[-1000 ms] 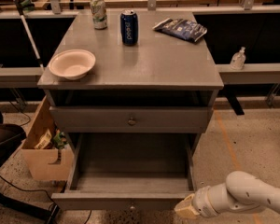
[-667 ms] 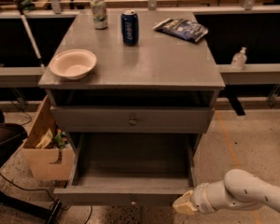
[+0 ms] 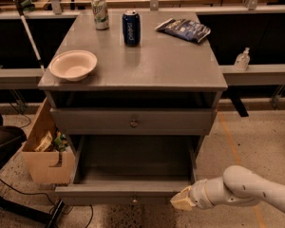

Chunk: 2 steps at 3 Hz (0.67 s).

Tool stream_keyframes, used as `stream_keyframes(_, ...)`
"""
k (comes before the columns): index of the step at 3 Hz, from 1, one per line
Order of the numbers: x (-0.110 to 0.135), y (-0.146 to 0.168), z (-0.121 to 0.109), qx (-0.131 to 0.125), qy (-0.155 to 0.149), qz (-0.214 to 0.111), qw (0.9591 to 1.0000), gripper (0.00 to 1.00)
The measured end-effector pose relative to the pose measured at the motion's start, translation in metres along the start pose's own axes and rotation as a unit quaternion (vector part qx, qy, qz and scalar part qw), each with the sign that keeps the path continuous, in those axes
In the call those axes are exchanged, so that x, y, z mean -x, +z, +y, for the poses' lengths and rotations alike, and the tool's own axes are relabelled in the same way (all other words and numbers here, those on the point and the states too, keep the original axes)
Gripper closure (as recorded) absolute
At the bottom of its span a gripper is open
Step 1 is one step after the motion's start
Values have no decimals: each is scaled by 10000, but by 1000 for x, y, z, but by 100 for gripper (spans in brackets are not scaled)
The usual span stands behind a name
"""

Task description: Close middle drawer

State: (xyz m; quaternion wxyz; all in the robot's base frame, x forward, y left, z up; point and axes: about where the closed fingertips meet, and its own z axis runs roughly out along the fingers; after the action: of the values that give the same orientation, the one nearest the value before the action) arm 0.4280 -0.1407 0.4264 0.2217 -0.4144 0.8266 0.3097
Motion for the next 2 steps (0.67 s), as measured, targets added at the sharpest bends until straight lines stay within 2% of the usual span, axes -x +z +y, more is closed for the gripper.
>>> stream_keyframes(1, -1, 0, 2, 1, -1, -1, 10000, 100)
stream_keyframes(2, 30, 8, -19, -45, -188, -275, 9994, 100)
